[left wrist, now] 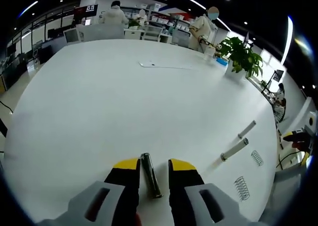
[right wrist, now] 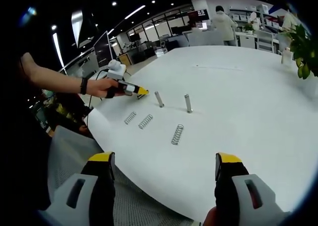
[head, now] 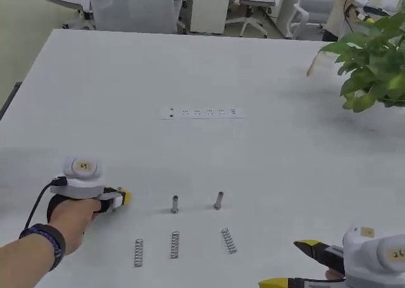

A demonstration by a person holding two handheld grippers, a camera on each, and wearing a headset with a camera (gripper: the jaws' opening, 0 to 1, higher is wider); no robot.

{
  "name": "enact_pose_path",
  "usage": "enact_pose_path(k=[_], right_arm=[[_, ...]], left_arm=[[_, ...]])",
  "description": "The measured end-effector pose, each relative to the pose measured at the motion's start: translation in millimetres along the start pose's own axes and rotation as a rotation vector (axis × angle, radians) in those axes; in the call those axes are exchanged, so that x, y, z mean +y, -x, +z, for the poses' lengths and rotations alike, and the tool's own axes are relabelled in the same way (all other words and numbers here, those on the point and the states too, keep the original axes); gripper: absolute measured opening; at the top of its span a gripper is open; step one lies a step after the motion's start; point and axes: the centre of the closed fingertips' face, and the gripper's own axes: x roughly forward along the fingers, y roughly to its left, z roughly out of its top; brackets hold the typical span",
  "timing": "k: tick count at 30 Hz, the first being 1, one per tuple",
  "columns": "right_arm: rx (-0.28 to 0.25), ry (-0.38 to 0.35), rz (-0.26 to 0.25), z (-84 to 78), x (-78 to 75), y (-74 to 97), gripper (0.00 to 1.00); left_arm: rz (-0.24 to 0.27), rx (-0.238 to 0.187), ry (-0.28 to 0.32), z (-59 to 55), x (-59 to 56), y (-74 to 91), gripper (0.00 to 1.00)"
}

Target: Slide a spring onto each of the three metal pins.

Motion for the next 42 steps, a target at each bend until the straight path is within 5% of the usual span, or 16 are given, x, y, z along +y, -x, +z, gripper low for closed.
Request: enact_pose_path(k=[14,27,42], right_arm=[[0.001,0.006,0.007,2.5,1.3,-2.4,0.81],[-0.004,0.004,0.005,3.3,0.1,-0.4,0.80],[-0.013,0.003,0.009,4.6,0.0,-0.9,0.80]], left_arm=[[0.044,0.036,-0.035,-0.6,-0.1,-3.9,0.00],[0.033,0.089,0.019,-3.6,-3.8,-1.6,0.00],[0.041,0.060,0.034,11.3,2.6,4.7,0.00]])
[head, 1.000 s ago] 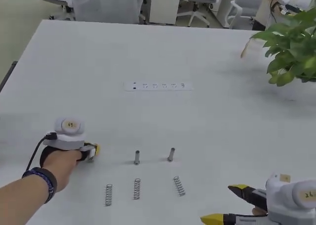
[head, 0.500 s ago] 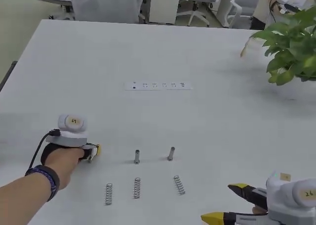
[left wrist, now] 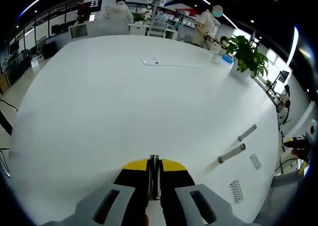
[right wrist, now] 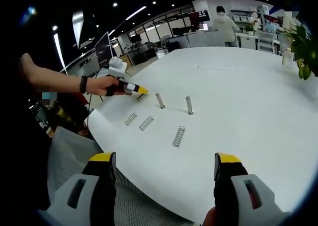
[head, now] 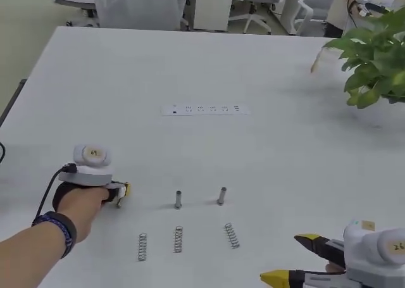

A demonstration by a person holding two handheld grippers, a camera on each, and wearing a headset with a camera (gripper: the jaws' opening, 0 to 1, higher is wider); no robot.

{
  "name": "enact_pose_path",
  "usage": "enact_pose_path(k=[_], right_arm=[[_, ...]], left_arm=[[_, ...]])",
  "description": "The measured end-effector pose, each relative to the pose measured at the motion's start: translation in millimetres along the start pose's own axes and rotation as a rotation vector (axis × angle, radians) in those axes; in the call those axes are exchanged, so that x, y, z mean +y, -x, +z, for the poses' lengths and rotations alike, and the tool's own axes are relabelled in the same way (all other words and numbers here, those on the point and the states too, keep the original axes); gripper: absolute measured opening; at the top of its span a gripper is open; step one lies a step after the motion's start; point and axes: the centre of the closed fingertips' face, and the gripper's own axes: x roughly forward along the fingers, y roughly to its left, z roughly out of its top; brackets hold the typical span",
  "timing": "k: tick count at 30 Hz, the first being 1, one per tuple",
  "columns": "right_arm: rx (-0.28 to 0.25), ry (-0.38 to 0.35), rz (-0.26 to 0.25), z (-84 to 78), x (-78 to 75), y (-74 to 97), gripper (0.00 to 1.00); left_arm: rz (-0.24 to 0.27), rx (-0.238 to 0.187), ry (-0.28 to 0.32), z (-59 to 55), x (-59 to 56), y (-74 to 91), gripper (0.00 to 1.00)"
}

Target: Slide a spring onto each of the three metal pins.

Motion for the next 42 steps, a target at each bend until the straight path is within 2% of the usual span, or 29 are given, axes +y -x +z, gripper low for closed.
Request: enact_pose_path(k=[10,42], right_arm=[[-0.001,0.007,0.007,-0.2,2.2,-1.6,0.80],[-0.002,0.031,0.033,0.1,7.8,-7.3,0.79]], left_arm=[[0.004,-0.018,-0.003,4.6,1.0,6.4,0.00],[0.021,-0.047,-0.043,-4.9,-5.9,34.0,0.00]])
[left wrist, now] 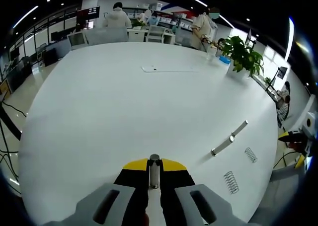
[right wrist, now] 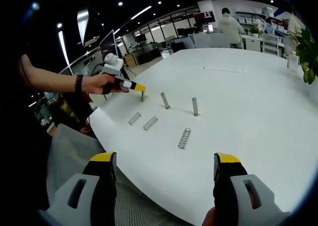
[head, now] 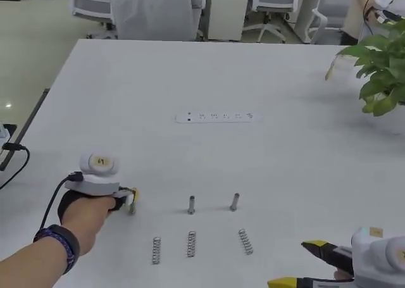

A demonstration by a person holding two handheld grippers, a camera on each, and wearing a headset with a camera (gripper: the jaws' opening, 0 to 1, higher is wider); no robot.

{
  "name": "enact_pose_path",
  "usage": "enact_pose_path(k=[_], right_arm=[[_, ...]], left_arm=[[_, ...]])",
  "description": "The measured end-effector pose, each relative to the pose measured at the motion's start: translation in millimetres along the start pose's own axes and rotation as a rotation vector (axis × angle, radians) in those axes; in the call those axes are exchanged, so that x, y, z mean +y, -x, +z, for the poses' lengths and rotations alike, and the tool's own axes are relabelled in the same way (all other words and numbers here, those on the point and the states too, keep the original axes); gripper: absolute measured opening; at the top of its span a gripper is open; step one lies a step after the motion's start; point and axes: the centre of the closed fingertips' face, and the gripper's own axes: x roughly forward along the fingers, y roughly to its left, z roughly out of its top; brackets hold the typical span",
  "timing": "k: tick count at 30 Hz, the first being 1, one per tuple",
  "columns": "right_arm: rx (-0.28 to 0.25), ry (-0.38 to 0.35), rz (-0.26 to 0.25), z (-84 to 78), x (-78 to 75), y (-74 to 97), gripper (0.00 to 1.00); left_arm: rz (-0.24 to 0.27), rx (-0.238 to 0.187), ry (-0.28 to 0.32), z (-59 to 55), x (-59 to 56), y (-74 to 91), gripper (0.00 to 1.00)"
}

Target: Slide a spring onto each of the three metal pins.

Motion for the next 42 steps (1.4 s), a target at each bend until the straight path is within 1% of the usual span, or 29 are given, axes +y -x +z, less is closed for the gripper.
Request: enact_pose_path(k=[10,16,19,21,23,27,35,42], right_arm=[[0.007,0.012,0.009,-1.6,3.2,-2.0,0.79],[0.012,0.019,0.015,-2.4,4.9,-2.9,0.80],[0.013,0.020,0.016,-2.5,4.7,-2.8,0.80],[0.013,0.020,0.018,-2.2,4.9,-2.7,0.80],[0.014,0.022,0.018,-2.4,4.7,-2.3,0.80],[0.014,0.021,0.018,-2.3,3.2,-1.6,0.80],[0.010,0.022,0.018,-0.4,2.3,-1.5,0.79],[0.011,0.022,0.020,-0.9,2.8,-2.6,0.79]], left_arm=[[0.004,-0.006,-0.007,-4.2,-0.3,6.6,0.00],[0.007,-0.013,-0.014,-4.1,-1.9,8.6,0.00],[0.006,-0.013,-0.032,-4.1,-2.1,7.3,0.00],[0.005,-0.013,-0.042,-5.1,-4.5,8.1,0.00],[0.005,-0.013,-0.050,-4.4,-3.0,6.1,0.00],[0.004,-0.012,-0.064,-4.9,-3.4,4.4,0.00],[-0.001,-0.003,-0.108,-8.0,-8.4,3.2,0.00],[-0.006,0.001,-0.123,-11.1,-12.6,4.3,0.00]])
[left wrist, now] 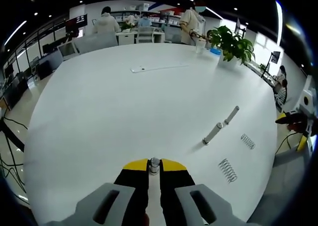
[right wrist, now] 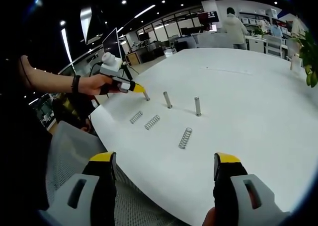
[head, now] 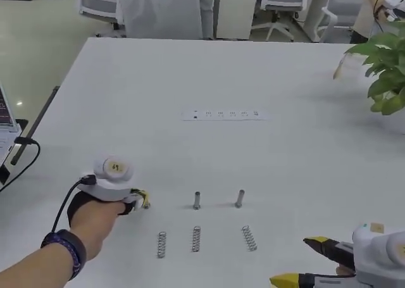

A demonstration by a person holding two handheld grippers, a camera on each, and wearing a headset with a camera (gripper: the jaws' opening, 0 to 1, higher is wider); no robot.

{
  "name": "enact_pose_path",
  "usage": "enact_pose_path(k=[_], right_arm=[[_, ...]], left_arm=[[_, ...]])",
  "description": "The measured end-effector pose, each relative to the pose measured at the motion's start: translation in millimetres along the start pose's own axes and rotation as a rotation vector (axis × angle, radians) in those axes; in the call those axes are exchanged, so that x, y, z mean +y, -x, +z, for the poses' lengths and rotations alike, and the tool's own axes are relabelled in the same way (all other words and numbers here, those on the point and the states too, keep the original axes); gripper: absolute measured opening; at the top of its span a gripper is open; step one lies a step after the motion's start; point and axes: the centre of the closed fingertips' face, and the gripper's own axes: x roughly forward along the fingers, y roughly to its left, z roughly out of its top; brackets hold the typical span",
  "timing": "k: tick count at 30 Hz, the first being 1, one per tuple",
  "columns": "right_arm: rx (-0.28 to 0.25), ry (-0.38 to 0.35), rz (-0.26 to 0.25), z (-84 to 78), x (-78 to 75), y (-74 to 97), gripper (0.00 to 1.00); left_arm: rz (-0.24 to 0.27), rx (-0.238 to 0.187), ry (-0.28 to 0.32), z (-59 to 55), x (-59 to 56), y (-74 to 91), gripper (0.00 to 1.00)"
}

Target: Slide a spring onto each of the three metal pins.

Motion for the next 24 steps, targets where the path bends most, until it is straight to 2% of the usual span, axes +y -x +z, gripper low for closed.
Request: enact_pose_path(k=[10,24], right_arm=[[0.001,0.002,0.006,0.4,0.0,-1.5,0.79],[0.004,0.001,0.005,-1.1,-0.8,0.1,0.79]], left_arm=[[-0.006,0.002,-0.021,-2.2,-6.9,1.4,0.00],[-0.013,-0.006,-0.049,1.2,-13.5,-2.4,0.00]])
